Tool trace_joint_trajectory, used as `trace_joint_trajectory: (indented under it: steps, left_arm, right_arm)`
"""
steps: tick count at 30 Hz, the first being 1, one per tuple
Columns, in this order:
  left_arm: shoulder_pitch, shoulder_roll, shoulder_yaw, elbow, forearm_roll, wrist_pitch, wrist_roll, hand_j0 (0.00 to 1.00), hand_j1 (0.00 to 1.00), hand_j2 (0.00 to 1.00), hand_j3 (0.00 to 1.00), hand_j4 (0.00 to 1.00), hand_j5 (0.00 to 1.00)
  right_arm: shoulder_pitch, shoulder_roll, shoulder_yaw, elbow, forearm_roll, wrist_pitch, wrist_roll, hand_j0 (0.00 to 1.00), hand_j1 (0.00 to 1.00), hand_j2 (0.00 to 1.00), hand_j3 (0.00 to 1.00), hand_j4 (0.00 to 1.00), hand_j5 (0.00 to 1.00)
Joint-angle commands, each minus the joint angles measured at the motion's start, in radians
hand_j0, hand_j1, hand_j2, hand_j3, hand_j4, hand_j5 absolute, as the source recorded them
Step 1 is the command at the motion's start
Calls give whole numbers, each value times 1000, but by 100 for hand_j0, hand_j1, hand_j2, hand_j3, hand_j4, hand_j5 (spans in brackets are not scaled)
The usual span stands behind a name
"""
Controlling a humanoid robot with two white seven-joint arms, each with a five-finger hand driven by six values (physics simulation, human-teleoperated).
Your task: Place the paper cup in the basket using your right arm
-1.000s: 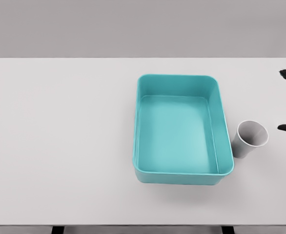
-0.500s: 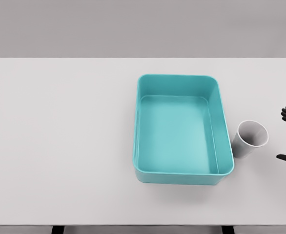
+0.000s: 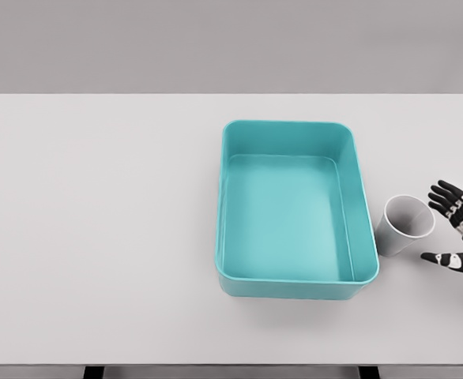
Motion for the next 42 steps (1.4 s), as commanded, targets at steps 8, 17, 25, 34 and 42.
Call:
trace_joint_trajectory:
  steps: [8, 17, 25, 34, 42]
  left_arm:
    - [0, 0, 0, 0, 0, 0, 0, 100, 100, 100, 100, 100, 100]
    - [0, 0, 0, 0, 0, 0, 0, 100, 100, 100, 100, 100, 100]
    - [0, 0, 0, 0, 0, 0, 0, 100, 100, 100, 100, 100, 100]
    - [0, 0, 0, 0, 0, 0, 0, 100, 100, 100, 100, 100, 100]
    - [0, 0, 0, 0, 0, 0, 0, 100, 100, 100, 100, 100, 100]
  right_arm:
    - [-2, 14, 39, 19, -8, 29, 0, 100, 100, 100, 100, 100, 100]
    - [-51, 28, 94, 29, -7, 32, 0, 100, 100, 100, 100, 100, 100]
    - [-81, 37, 117, 32, -5, 32, 0, 100, 100, 100, 100, 100, 100]
    - [-84, 47, 127, 31, 4, 30, 0, 100, 100, 100, 100, 100, 100]
    - [-107, 47, 147, 34, 10, 30, 0, 88, 88, 88, 88, 88, 88]
